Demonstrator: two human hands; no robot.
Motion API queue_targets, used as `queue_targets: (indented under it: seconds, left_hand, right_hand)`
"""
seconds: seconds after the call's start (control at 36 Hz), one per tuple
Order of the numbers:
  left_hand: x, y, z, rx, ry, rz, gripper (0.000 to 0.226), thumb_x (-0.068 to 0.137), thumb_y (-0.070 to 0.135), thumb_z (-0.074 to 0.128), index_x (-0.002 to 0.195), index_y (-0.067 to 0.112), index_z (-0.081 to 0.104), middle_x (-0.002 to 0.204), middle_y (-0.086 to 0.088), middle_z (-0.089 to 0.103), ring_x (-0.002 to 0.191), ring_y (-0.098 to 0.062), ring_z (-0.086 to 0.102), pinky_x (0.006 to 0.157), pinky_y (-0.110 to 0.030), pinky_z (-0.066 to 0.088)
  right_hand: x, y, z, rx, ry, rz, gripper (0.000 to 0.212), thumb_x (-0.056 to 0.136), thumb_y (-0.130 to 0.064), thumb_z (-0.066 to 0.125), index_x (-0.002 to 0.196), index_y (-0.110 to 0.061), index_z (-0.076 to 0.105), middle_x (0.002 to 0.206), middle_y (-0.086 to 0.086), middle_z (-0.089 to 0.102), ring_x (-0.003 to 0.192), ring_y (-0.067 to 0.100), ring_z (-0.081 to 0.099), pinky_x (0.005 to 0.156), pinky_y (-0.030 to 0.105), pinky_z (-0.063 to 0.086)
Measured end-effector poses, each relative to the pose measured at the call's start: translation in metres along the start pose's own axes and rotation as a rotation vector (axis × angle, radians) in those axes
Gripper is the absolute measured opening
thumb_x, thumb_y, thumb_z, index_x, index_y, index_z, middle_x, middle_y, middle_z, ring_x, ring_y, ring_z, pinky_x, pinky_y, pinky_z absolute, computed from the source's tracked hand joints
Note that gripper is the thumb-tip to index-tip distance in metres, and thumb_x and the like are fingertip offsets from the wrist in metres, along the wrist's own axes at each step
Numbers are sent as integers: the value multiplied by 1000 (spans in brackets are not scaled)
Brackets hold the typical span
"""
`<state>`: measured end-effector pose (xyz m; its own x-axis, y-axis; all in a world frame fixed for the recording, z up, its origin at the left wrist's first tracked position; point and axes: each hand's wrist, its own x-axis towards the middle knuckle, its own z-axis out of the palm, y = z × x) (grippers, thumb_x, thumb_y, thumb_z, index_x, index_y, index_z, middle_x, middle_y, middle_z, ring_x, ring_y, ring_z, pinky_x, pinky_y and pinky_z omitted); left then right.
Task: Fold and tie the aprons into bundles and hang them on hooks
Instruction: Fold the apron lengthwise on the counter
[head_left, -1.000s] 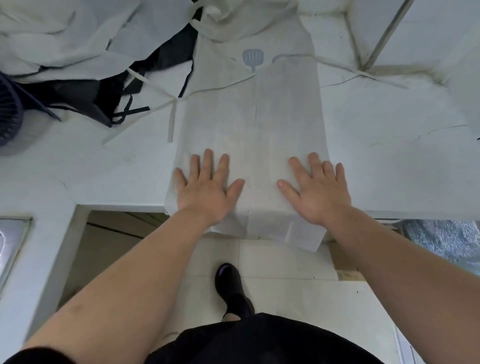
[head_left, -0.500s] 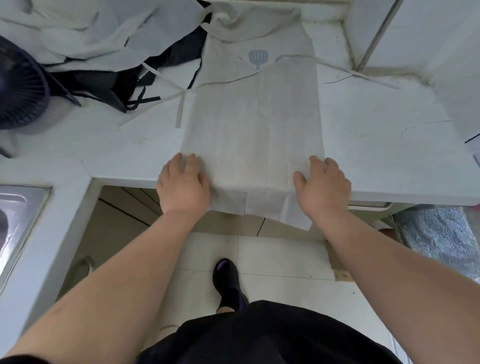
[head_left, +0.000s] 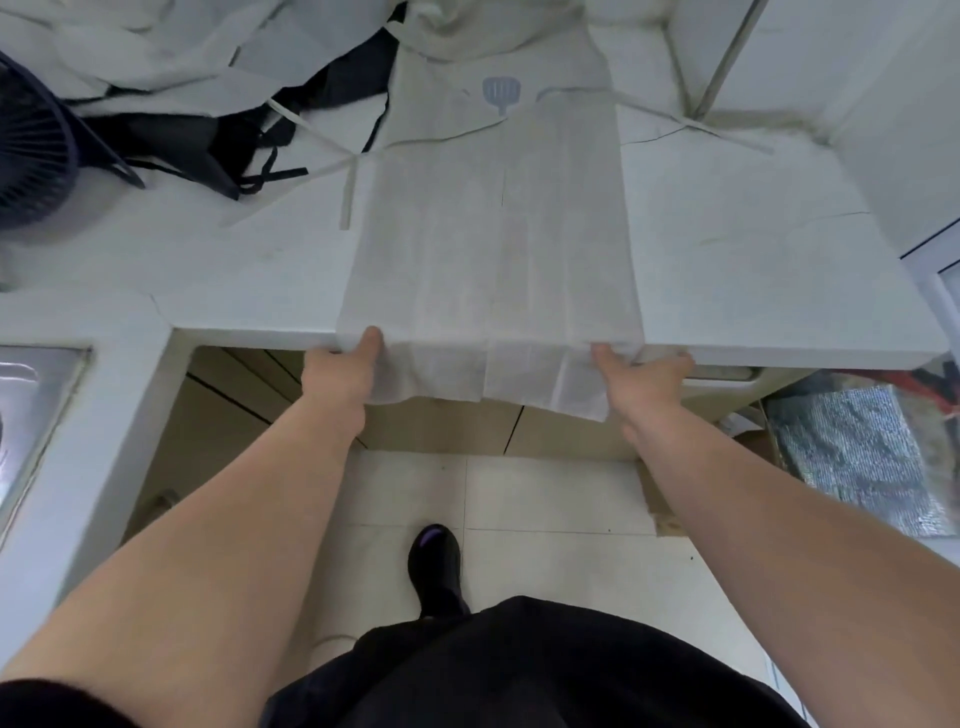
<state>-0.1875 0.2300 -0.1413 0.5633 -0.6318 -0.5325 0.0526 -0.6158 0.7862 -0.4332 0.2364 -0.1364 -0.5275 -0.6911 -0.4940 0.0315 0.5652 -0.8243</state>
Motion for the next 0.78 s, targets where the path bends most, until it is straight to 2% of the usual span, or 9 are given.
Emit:
queue_targets:
  seconds: [0.08,0.14,0.22,0.39,0.5,0.56,0.64,0.69,0.78]
  left_hand:
    - [-3,-2,-4,27,-21,29,34,92,38,60,110,9,58,100,1,59,94,-20,53,82,-25,39]
    - [-5,-3,-9,75,-22,52,29,94,40,57,80,15,52,78,6,48,71,-14,47,70,-28,40]
    - [-7,-6,-15,147,-40,133,31,96,40,52,73,19,49,76,7,48,65,-8,44,67,-28,40]
    - [-11,1,-19,80,-168,142,17,94,39,56,86,25,56,89,8,60,82,-13,59,78,-35,51]
    - [-12,8,-25,52,-257,25,19,92,43,57,94,24,57,104,3,63,99,-22,61,93,-42,51]
    - [-12,13,-27,56,-244,11,24,94,39,55,108,20,55,102,5,60,99,-20,59,91,-39,50]
    - [-13,20,-31,91,-235,79,34,93,29,59,122,20,46,102,2,58,87,-16,59,73,-32,51]
    - [-17,28,-35,106,-260,137,38,92,19,61,123,25,40,94,-1,59,80,-18,60,68,-32,53]
    - [-21,42,-37,173,-350,170,24,92,9,59,108,25,52,89,-5,61,72,-21,60,68,-36,53]
  right_hand:
    - [4,1,0,-87,44,-21,66,88,-27,68,138,1,35,135,16,51,118,28,53,94,29,42]
    - [4,3,-4,-194,31,-103,33,91,-24,62,107,5,60,102,17,64,88,25,60,72,28,43]
    - [3,2,-15,-292,21,-203,38,94,-21,56,61,-8,43,62,8,43,59,20,40,54,29,30]
    - [-1,-14,-28,-34,-216,46,13,93,-5,54,81,-7,61,86,11,64,75,23,62,77,36,50]
    - [2,-22,-33,-32,-214,90,21,94,-20,57,89,0,61,99,18,67,87,31,66,85,43,53]
    - [3,-25,-35,-93,-194,38,17,93,-15,57,82,-2,56,94,29,62,84,31,63,78,39,51]
    - [2,-34,-38,-115,-229,-39,17,90,-4,57,96,-16,46,85,12,52,73,23,57,69,35,50]
    - [-1,-42,-42,-98,-301,-37,27,91,-1,54,110,-19,46,89,5,54,73,19,58,71,36,52]
    - [-4,-57,-46,-44,-404,65,19,92,-2,51,102,-15,60,92,5,62,73,17,60,57,25,53]
